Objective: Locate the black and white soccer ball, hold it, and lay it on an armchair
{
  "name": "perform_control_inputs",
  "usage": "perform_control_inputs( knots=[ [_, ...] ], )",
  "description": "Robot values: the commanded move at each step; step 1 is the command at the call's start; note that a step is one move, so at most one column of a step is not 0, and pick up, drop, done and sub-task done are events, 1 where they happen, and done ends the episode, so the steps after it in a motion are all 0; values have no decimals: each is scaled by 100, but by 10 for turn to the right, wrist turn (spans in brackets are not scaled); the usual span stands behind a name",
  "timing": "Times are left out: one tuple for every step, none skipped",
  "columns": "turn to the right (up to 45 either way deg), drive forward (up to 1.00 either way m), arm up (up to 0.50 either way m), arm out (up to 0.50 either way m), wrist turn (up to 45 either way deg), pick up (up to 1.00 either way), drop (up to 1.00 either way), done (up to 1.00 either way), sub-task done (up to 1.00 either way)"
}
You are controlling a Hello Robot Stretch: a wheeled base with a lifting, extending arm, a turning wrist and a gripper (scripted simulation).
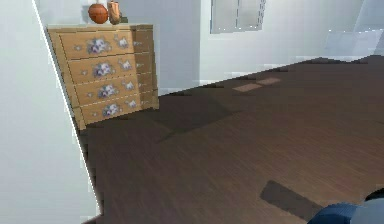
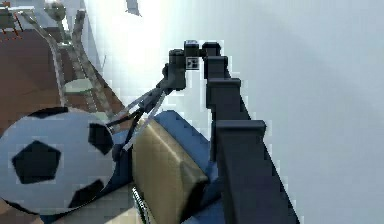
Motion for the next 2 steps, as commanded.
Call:
perform_control_inputs(
  knots=[
    [0,0,0,0,390,0,0,0,0],
    [0,0,-46,0,0,0,0,0,0]
  ],
)
